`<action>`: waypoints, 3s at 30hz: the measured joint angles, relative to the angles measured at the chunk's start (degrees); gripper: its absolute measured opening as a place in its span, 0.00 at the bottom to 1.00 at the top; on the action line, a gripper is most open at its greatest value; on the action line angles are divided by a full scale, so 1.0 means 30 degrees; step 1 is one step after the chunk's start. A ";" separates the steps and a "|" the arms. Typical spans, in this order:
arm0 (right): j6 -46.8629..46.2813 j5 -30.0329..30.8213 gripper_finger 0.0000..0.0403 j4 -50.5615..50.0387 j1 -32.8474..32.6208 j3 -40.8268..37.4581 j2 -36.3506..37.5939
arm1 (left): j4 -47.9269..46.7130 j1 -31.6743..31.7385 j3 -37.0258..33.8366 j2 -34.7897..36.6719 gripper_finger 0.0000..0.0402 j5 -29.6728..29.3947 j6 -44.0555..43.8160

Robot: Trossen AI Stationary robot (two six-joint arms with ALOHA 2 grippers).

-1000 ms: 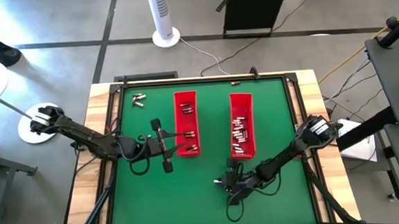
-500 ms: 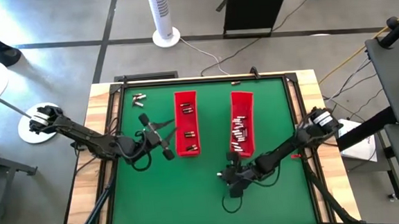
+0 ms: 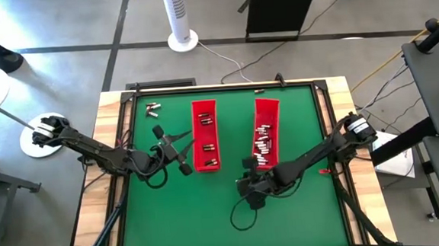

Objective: Sort batteries
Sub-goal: Put the silver battery into the right red bin

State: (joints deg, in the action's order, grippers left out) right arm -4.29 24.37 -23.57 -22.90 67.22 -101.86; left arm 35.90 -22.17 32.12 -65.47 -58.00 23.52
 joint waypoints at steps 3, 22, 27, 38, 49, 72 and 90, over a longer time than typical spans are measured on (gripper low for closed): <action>0.0220 0.0731 0.11 -0.4031 -0.0015 0.2058 0.0000 | -0.0007 0.0000 0.0000 0.0000 0.29 -0.0006 0.0003; -0.2730 0.1292 0.11 -1.3168 0.2653 0.1595 0.4580 | -0.0197 0.0022 -0.0007 0.0000 0.29 0.0000 -0.0003; -0.2236 -0.0943 0.11 -1.0037 0.3499 -0.0405 0.4457 | -0.0197 0.0022 -0.0007 0.0000 0.29 0.0000 -0.0003; -0.2190 -0.2488 0.12 -0.9597 0.3894 -0.1900 0.4083 | -0.0204 0.0022 -0.0007 0.0000 0.29 0.0000 -0.0003; -0.1771 -0.2505 0.11 -1.1917 0.3898 -0.0854 0.4095 | -0.0405 0.0058 -0.0007 0.0000 0.29 0.0007 -0.0008; 0.0258 -0.2634 0.12 -1.0729 0.6232 -0.0534 0.4051 | -0.0918 0.0058 -0.0007 -0.0007 0.29 0.0007 -0.0163; 0.1528 -0.4131 0.11 -0.9277 0.8112 -0.1142 0.1146 | -0.1449 0.0058 -0.0013 -0.0007 0.29 0.0071 -0.0825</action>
State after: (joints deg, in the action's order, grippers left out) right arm 0.29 11.98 -51.40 1.44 63.79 -98.43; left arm 31.55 -22.00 32.08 -65.49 -57.78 21.04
